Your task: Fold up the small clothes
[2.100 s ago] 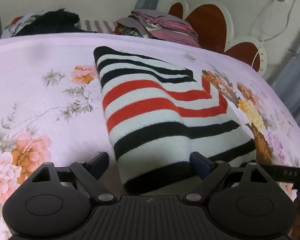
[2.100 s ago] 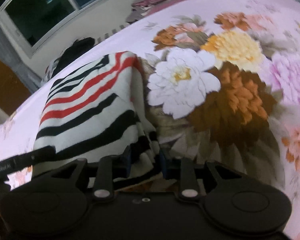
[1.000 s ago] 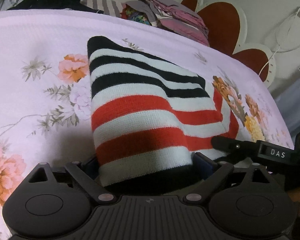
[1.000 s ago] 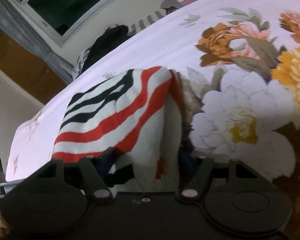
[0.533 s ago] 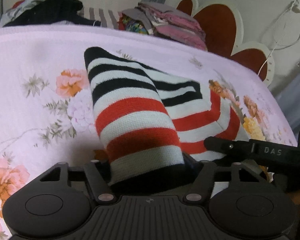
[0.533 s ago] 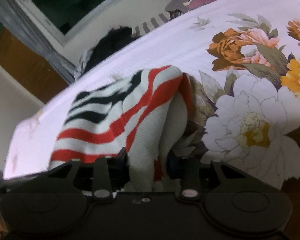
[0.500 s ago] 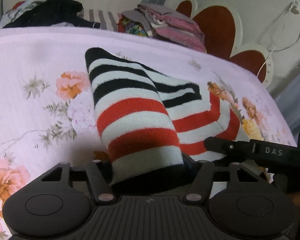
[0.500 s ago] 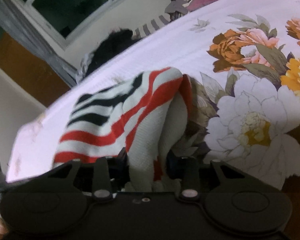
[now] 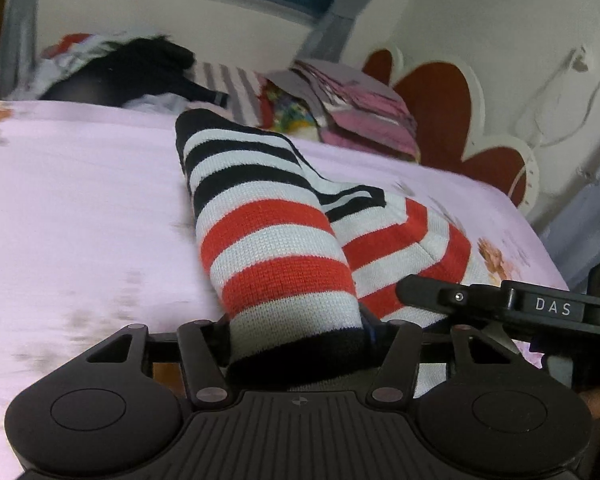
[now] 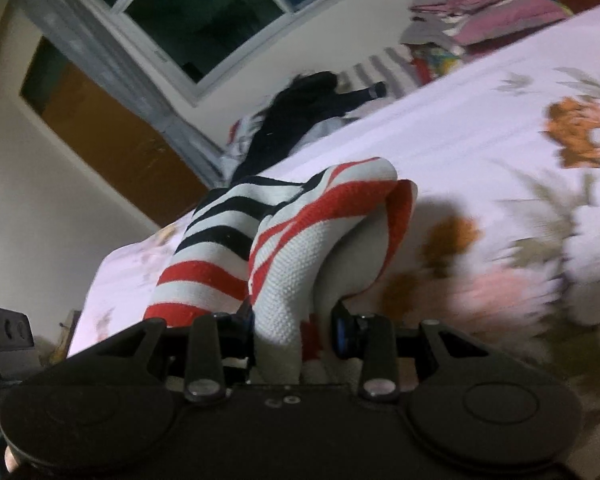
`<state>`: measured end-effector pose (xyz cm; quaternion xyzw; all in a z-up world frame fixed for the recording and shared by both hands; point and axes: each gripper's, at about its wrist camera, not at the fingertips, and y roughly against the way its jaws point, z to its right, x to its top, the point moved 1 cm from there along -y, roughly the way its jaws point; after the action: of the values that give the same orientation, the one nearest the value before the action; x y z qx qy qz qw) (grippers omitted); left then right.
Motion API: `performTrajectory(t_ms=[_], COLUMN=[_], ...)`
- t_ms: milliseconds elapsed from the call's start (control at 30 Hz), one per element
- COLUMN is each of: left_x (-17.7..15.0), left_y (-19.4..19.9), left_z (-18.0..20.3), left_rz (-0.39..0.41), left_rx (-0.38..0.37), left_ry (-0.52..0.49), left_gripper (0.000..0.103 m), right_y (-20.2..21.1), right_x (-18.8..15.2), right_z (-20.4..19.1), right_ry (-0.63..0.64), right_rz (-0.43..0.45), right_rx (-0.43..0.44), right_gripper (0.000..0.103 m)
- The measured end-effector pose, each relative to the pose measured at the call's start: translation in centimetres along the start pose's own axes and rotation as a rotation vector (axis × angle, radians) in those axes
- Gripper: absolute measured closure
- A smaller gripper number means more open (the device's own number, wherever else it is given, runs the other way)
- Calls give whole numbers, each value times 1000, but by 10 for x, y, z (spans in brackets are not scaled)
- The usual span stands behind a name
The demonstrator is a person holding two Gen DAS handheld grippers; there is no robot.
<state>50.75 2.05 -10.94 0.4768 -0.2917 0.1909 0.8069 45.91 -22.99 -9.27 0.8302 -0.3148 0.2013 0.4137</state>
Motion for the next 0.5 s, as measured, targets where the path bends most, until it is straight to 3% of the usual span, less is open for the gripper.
performTrajectory(t_ms=[233,500], left_x=[5,15], left_y=[67,98], left_z=[-116,-244], left_rz=[40,30], left_rx=[30,53], left_ry=[21,26], left_gripper=[47,47], right_y=[-68,-160], right_x=[-43,-88], right_z=[-103,-184], right_ry=[14,-10], right_rz=[4,5], right_rx=[52,82], right_gripper=[68,68])
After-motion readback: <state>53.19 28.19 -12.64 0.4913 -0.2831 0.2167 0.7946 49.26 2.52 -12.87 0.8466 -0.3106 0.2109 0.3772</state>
